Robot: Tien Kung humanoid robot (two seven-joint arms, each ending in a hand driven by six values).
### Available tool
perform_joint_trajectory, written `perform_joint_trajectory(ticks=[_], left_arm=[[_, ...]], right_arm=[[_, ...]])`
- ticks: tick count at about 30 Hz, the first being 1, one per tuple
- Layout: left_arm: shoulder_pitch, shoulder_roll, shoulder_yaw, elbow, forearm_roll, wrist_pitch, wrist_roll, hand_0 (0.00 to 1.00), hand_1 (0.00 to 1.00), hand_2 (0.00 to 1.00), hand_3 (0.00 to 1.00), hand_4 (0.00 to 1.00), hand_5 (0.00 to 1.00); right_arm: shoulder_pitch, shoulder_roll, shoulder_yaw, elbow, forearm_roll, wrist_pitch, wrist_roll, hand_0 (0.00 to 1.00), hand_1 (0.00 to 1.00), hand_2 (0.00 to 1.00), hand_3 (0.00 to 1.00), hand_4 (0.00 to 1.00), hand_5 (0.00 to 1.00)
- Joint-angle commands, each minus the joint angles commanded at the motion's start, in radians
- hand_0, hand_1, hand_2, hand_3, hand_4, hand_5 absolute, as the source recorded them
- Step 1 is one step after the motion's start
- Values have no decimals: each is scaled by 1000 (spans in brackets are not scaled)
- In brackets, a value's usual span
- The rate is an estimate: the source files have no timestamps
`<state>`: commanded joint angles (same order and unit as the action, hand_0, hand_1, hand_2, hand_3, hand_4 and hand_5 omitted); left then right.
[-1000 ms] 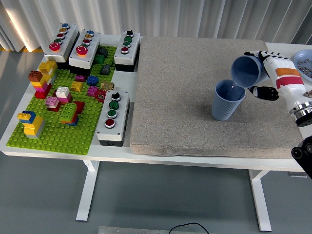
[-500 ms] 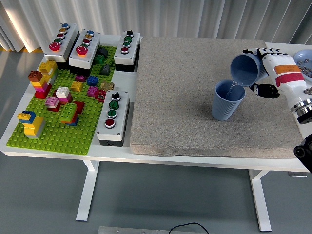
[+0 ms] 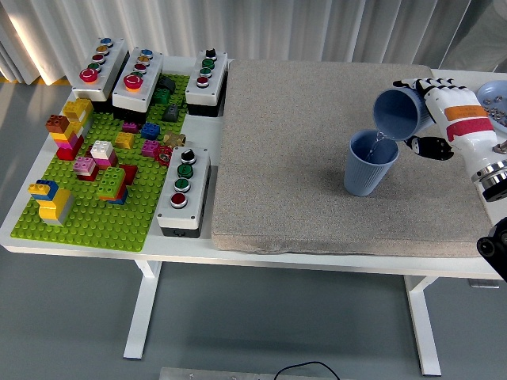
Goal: Pick cup pour cup place
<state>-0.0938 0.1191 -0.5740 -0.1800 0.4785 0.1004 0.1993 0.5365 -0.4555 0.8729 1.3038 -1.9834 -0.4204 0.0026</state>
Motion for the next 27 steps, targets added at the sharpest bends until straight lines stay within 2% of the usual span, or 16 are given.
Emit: perform_joint_trajectory(ticks=[27], left_arm=[[2,1,2,0,1,1,0,730,777,823,679,510,946]], right_arm=[[12,-11,-23,-28,-2,-20,9,859,675,536,568,657,50]])
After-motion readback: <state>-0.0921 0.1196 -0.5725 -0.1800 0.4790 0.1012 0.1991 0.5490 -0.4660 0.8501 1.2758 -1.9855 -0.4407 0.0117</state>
